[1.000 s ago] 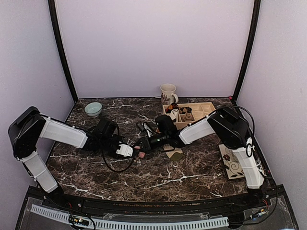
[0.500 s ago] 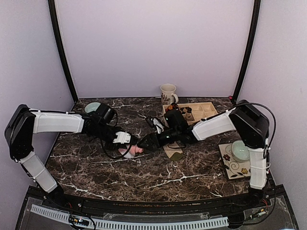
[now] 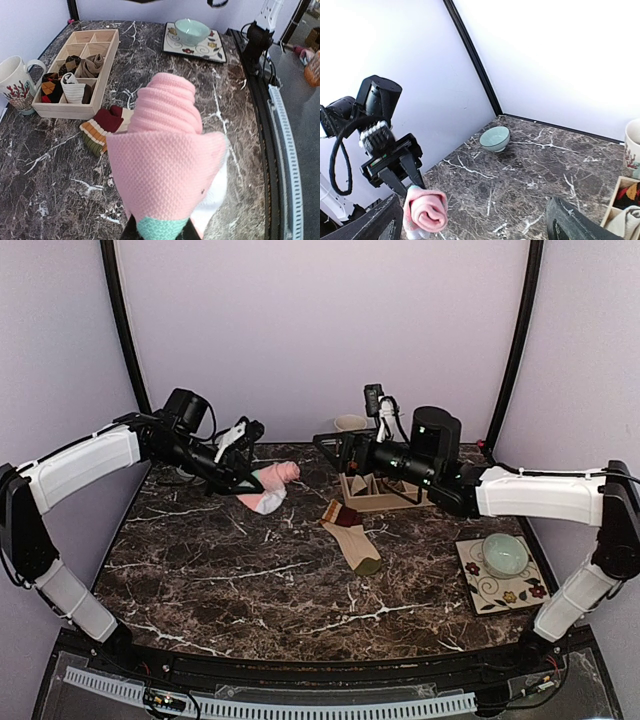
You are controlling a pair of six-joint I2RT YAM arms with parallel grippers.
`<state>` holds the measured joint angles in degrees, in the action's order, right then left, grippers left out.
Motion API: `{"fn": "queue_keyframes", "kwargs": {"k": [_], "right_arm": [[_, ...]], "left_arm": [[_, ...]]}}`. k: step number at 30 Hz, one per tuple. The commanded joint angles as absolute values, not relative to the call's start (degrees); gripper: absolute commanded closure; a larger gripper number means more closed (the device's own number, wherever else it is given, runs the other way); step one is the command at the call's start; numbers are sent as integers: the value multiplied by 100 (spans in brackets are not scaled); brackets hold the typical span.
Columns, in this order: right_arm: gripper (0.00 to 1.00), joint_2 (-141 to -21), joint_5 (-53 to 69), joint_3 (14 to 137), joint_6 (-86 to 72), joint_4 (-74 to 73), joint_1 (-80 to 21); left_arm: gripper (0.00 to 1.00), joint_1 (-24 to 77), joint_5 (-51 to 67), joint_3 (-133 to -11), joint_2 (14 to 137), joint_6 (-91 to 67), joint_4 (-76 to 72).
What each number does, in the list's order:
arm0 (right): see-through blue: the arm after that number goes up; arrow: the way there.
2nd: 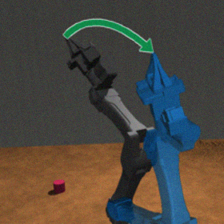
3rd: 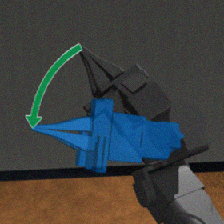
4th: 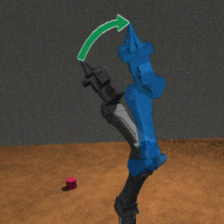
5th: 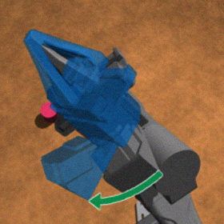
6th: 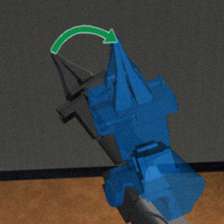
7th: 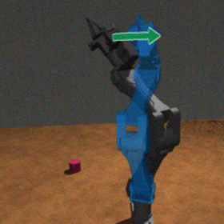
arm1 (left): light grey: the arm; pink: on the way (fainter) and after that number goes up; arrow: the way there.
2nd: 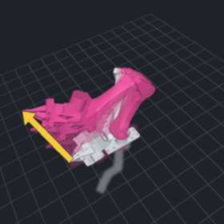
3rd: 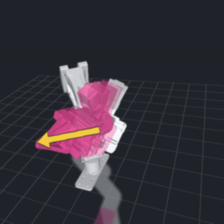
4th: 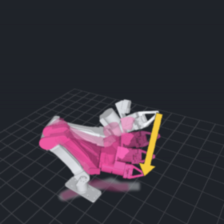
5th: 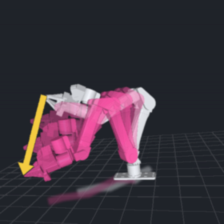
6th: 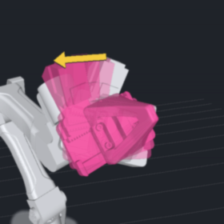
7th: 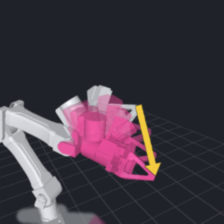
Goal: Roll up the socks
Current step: Pick up the sock from the center of the board, then pass from the left arm to the right
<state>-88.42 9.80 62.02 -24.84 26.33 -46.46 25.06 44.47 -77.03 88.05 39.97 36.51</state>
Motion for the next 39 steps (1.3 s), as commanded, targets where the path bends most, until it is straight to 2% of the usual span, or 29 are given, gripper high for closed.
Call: {"fn": "queue_keyframes", "kwargs": {"k": [1, 8, 13, 19, 22, 29, 32, 33, 37, 39], "right_arm": [[1, -9025, 979, 6392, -2631, 3134, -4981], [1, -9339, 1705, 6478, -2345, 4222, -5382], [1, -9600, 2323, 6889, -2385, 4271, -5428], [2, -9826, 2232, 7115, -2351, 3895, -5386], [5, -9914, 2374, 7196, -2304, 3790, -5379], [14, -9701, 2786, 7112, -2109, 4252, -5366], [16, -9726, 2906, 7197, -2126, 4443, -5374], [17, -9766, 2929, 7257, -2148, 4472, -5386], [20, -9917, 2972, 7484, -2239, 4659, -5444], [21, -9921, 3014, 7521, -2239, 4847, -5483]], "left_arm": [[100, 2503, 5209, -8055, 8627, 2559, 3407], [100, 2500, 6208, -8498, 8875, 1692, 3341], [100, 2503, 6682, -8543, 8934, 1394, 3263], [100, 2507, 6825, -8478, 8786, 1501, 3264], [100, 2509, 7176, -8472, 8769, 1421, 3272], [100, 2528, 8954, -8462, 8821, 392, 2722], [100, 2626, 9396, -8051, 8648, -952, 1250], [100, 2679, 9498, -7786, 8547, -1769, 333], [100, 2963, 9642, -6668, 8453, -6054, -5179], [100, 3072, 9724, -6638, 8631, -7127, -6269]]}}
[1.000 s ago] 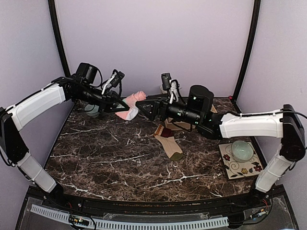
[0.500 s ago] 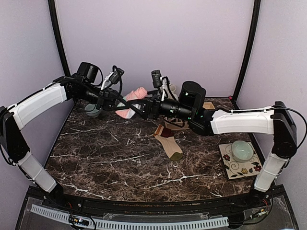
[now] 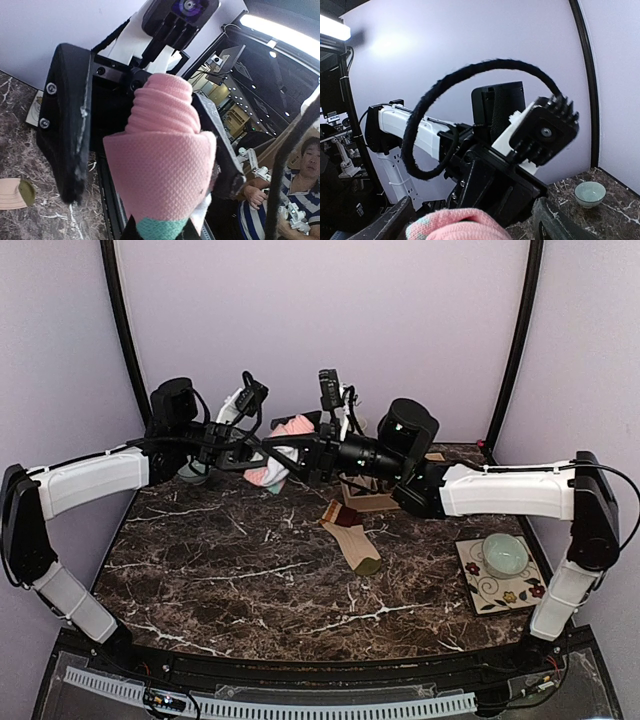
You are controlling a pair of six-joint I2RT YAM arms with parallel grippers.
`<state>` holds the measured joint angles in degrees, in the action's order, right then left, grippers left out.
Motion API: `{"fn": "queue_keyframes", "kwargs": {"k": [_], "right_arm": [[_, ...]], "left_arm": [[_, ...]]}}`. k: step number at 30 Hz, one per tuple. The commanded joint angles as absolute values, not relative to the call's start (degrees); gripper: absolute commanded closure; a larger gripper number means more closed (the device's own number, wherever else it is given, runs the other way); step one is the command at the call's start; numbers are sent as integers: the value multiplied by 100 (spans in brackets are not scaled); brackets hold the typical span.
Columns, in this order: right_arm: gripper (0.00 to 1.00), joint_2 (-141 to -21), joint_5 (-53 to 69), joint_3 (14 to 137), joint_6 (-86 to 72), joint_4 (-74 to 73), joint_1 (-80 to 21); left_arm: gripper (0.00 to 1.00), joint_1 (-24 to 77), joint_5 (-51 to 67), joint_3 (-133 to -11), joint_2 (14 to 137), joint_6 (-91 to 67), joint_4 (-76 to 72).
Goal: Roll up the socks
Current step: Pass from the left arm to the right
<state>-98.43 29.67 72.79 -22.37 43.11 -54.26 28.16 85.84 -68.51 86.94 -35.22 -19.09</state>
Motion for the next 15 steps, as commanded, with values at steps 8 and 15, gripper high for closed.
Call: {"fn": "queue_keyframes", "kwargs": {"k": [8, 15], "right_arm": [[55, -9996, 3821, 7524, -2688, 5390, -5507], [56, -9929, 4243, 7376, -3026, 5487, -5412]], "left_arm": [[100, 3216, 9639, -7000, 8518, -7175, -6145], [100, 3252, 9615, -7282, 8481, -7145, -5986]]}}
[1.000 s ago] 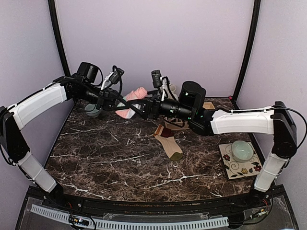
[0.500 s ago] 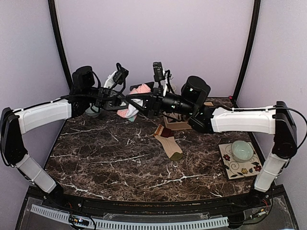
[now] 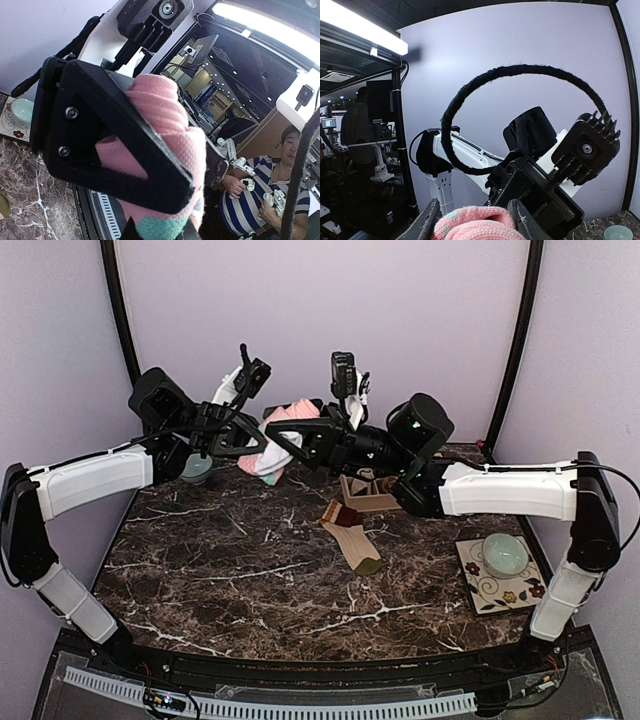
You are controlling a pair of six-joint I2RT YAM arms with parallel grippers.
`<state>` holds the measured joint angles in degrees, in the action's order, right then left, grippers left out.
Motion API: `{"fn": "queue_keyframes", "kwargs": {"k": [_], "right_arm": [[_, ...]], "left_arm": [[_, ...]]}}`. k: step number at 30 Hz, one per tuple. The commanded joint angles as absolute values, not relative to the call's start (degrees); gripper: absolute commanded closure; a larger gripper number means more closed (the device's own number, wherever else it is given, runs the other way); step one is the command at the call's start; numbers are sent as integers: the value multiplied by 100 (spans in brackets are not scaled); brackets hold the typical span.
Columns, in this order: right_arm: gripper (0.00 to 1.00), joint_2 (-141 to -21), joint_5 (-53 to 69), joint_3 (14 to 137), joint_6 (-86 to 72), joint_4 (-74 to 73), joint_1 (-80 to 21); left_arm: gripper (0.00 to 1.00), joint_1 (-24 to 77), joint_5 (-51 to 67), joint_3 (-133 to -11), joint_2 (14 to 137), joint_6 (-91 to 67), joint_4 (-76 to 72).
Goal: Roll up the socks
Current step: Pass from the left arm to the right
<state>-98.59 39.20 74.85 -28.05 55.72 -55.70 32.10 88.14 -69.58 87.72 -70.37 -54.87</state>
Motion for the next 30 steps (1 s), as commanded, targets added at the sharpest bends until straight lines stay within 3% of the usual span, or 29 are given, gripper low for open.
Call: {"fn": "queue_keyframes", "kwargs": {"k": [1, 6, 9, 14, 16, 19, 23, 24, 25, 28, 30], "right_arm": [[53, -9907, 4280, 7374, -3038, 5434, -5402], [52, -9726, 4038, 7334, -2701, 4724, -5397], [57, -9652, 3937, 7252, -2592, 4534, -5397], [80, -9686, 4015, 7373, -2602, 4465, -5411], [100, -9687, 4076, 7418, -2571, 4376, -5414], [100, -9634, 3958, 7464, -2439, 4056, -5406], [100, -9346, 3466, 7247, -2209, 3581, -5236], [100, -9238, 3291, 7156, -2133, 3429, -5146], [100, -9179, 3069, 7066, -2035, 3198, -5051], [100, -8828, 2084, 6918, -1559, 2075, -4687], [100, -8845, 1385, 6938, -1235, 1375, -4411]], "left_arm": [[100, 3252, 9622, -7291, 8481, -7113, -5943], [100, 3248, 9586, -7331, 8519, -6996, -5880], [100, 3247, 9525, -7407, 8559, -7009, -5889], [100, 3250, 9503, -7481, 8582, -7053, -5876], [100, 3252, 9486, -7538, 8570, -7065, -5865], [99, 3247, 9477, -7609, 8560, -6996, -5738], [62, 3173, 9442, -7601, 8601, -6827, -5375], [26, 3093, 9405, -7578, 8614, -6737, -5236], [4, 2977, 9326, -7561, 8620, -6597, -4990], [1, 2341, 9002, -7420, 8594, -5918, -3937], [1, 1787, 8691, -7502, 8515, -4445, -2102]]}}
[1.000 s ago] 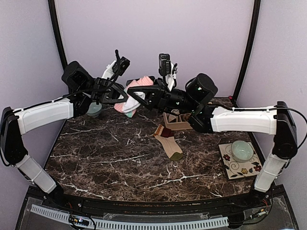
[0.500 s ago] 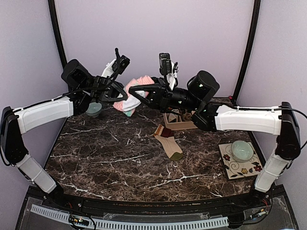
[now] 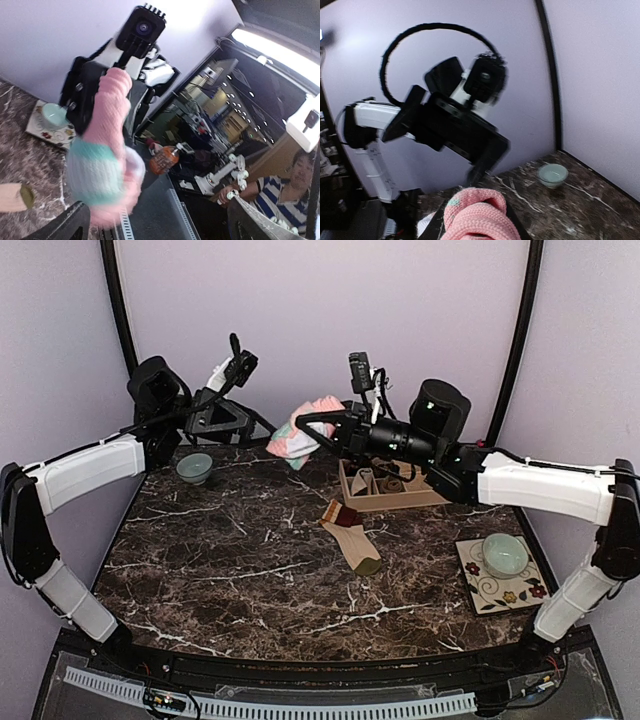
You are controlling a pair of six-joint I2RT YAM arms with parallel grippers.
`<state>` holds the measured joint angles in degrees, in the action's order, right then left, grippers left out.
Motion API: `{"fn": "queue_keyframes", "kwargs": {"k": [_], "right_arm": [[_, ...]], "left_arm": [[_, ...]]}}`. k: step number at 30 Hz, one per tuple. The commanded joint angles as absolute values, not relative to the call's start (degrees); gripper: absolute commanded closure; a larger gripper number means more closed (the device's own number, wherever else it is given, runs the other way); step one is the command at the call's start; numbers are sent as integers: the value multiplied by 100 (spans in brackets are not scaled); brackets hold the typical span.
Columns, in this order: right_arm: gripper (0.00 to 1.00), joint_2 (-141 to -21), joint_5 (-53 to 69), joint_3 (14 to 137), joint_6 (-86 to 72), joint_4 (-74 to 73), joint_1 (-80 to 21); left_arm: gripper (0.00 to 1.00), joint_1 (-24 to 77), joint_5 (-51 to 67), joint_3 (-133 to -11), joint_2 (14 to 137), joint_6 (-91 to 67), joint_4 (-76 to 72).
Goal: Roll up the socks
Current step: Pass from the left arm to the right, then place the sock in the storage box.
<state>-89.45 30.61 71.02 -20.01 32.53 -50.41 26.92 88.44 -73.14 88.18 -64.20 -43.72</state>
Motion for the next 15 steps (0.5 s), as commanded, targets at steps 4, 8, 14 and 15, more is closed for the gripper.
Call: {"fn": "queue_keyframes", "kwargs": {"k": [4, 8, 14, 15], "right_arm": [[100, -9220, 181, 7245, -892, 368, -3798], [100, -9894, -957, 7879, -570, -297, -3350], [100, -11368, -1283, 9486, -457, -1004, -2488], [100, -11602, -1283, 9739, -442, -1088, -2393]], "left_arm": [[1, 1747, 5772, -9023, 8826, 704, 3821], [1, 1766, 3929, -9169, 9027, 1685, 4780], [1, 1737, 2863, -8058, 8294, 2484, 4286], [1, 1728, 2813, -7930, 8198, 2501, 4217]]}}
